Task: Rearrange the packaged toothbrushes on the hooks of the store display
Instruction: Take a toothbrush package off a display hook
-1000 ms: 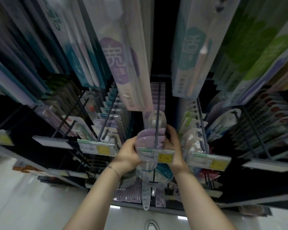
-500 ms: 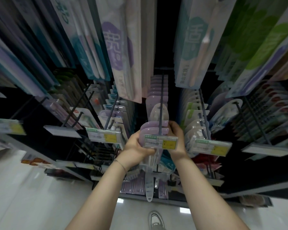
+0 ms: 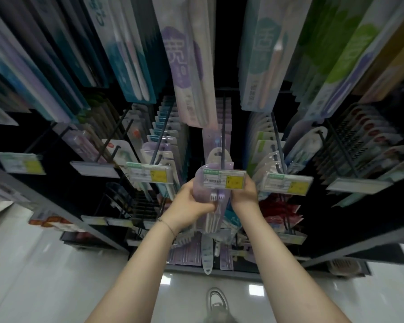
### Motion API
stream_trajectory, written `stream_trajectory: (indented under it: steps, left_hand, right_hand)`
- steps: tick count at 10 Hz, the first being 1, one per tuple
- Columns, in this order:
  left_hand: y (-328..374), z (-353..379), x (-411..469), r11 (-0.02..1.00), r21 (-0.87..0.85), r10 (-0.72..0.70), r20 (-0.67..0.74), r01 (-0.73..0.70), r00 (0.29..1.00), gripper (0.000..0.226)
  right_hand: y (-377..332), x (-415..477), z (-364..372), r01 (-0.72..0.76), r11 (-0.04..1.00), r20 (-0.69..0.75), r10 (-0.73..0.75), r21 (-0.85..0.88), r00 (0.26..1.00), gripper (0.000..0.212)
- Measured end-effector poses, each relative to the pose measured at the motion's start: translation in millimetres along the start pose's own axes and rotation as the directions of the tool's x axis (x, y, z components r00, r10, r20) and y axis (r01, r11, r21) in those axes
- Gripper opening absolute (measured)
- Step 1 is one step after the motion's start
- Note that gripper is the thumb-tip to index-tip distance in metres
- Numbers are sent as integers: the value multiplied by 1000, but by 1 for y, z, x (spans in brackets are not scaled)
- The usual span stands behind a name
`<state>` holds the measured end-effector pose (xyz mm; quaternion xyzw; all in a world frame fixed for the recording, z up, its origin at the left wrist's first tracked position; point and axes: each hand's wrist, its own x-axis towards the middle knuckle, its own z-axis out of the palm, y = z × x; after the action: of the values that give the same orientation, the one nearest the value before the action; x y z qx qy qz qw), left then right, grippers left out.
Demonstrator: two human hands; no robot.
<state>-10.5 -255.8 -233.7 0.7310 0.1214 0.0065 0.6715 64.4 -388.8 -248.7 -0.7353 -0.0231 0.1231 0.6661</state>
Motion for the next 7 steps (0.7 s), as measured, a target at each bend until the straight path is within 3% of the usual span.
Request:
stream_trajectory:
  steps: [4,7]
  left_hand:
    - [-4,8,-21,1000,29,3,71,-5,997,53]
    - [-22,-11,-42,997,74,-28,48,24,998,44]
  right_hand:
    - [14,-19,-4,-35,997,-45,38,65,998,25]
    - [12,-38,-17,26,999,-37,-28,-46,999,18]
